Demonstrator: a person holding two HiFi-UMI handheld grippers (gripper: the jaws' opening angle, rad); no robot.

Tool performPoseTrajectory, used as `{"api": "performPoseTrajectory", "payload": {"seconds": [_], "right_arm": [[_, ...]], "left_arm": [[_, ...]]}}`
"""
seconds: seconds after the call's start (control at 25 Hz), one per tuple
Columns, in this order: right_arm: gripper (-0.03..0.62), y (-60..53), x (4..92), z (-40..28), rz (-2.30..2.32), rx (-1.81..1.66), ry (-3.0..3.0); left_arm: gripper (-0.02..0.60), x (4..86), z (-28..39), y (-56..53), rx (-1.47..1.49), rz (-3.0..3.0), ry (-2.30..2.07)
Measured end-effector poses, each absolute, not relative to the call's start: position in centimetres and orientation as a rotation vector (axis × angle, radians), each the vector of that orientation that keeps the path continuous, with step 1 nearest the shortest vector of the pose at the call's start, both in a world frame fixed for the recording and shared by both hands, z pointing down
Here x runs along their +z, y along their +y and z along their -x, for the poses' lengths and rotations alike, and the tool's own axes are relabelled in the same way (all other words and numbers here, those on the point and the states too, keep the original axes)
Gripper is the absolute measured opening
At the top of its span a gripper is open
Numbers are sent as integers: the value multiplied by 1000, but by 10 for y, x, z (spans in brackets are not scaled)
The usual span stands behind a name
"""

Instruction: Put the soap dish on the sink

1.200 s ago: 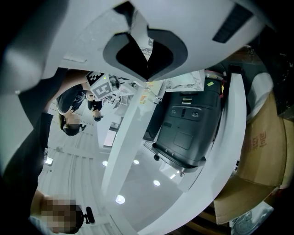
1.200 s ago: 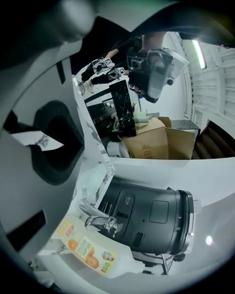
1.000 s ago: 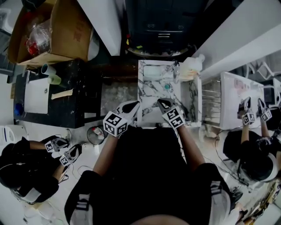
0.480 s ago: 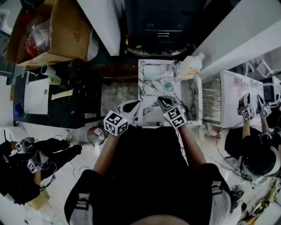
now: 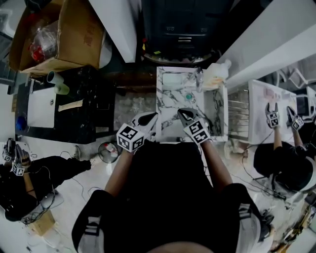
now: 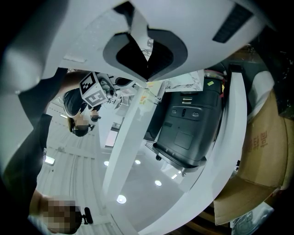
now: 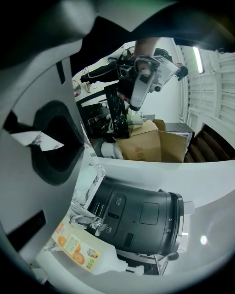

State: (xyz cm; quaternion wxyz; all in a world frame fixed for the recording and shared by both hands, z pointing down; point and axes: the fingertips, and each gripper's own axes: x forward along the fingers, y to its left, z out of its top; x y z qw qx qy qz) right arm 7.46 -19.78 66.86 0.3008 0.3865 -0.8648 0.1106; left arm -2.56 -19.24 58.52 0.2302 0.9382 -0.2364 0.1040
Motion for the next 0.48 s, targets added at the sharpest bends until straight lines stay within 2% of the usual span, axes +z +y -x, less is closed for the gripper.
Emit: {"api": "performPoseTrajectory", "payload": {"seconds": [0.48], "right_arm": [[-6, -199, 679, -79, -1018, 290, -2241]], "left_arm": [[-2, 587, 26, -195, 282, -2578, -656]]}}
